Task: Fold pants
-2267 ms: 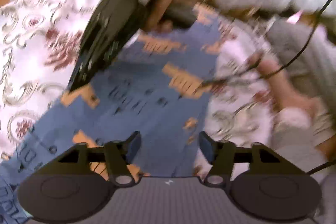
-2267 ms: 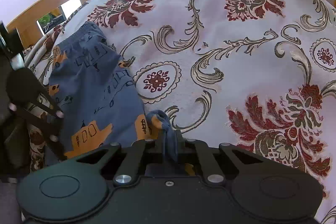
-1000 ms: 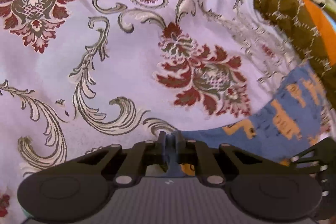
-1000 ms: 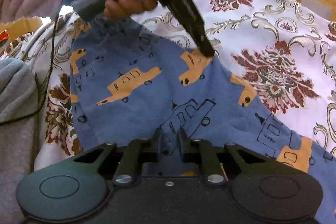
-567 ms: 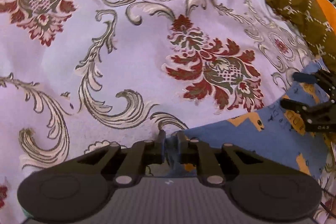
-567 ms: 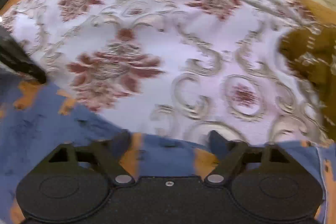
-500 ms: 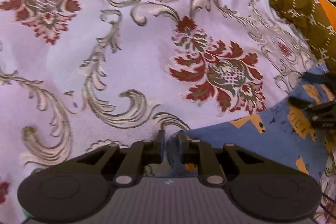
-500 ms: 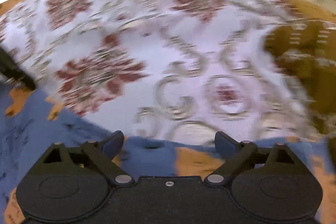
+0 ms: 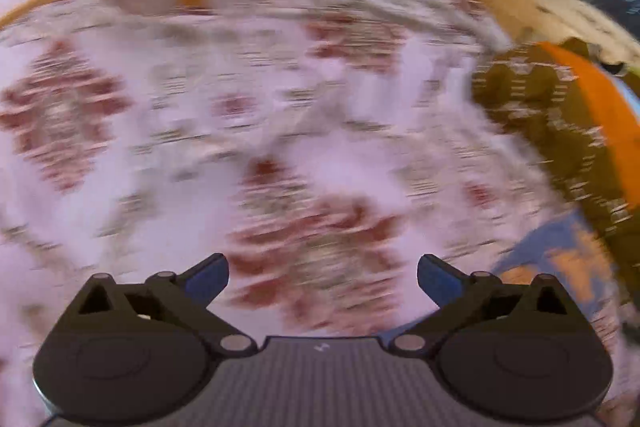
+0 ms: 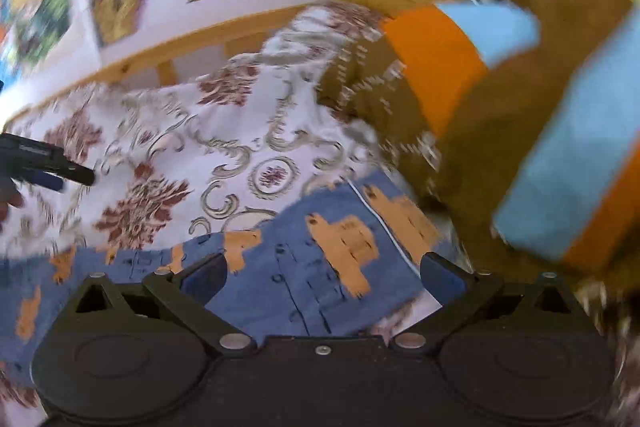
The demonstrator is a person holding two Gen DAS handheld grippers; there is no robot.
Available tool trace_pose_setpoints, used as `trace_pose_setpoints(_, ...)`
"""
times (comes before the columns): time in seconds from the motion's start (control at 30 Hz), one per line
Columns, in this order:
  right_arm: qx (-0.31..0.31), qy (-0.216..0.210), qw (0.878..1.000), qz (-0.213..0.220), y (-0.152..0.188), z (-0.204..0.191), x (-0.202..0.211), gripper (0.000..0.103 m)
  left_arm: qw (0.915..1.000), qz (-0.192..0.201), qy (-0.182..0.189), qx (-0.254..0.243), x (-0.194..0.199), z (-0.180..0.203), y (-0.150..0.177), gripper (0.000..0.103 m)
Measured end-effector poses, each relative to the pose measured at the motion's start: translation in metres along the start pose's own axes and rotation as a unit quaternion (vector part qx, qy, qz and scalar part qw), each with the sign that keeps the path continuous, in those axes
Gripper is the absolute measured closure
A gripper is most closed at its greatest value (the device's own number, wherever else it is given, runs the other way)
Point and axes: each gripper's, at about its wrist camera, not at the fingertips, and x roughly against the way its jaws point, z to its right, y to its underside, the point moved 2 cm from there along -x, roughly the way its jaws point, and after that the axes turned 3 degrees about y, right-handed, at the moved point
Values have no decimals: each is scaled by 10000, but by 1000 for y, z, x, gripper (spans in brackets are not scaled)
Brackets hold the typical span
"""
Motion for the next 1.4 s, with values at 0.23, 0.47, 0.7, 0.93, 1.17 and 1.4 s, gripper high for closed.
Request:
trace_pose_setpoints(0.23, -1005, 78, 9947, -181, 3, 37, -22, 1, 9919, -282, 1102, -558, -74, 119, -32, 0)
trace_pose_setpoints(0.47, -1674, -45, 9858, 84, 3, 63, -30, 1, 9646, -760, 1405, -2099, -136, 212, -39, 0)
trace_pose_setpoints(0.7, -2243, -103, 9743, 189, -1, 77, -45, 10, 9550, -1136, 1199, -2463, -175, 220, -32, 0)
trace_pose_setpoints(0.93, -2007, -8, 9793, 244, -3, 69, -48, 16, 9586, -1063, 1289, -2305, -185, 215, -19, 0)
trace_pose_setpoints(1.17, -2212, -44, 9748, 286, -1, 75, -53, 16, 9651, -1120, 1341, -1951, -162, 215, -25, 0)
trace_pose_setpoints(1.4, -2420, 203, 9697, 252, -1, 83, -56, 55, 9619, -1437, 1749, -1535, -134, 223, -32, 0)
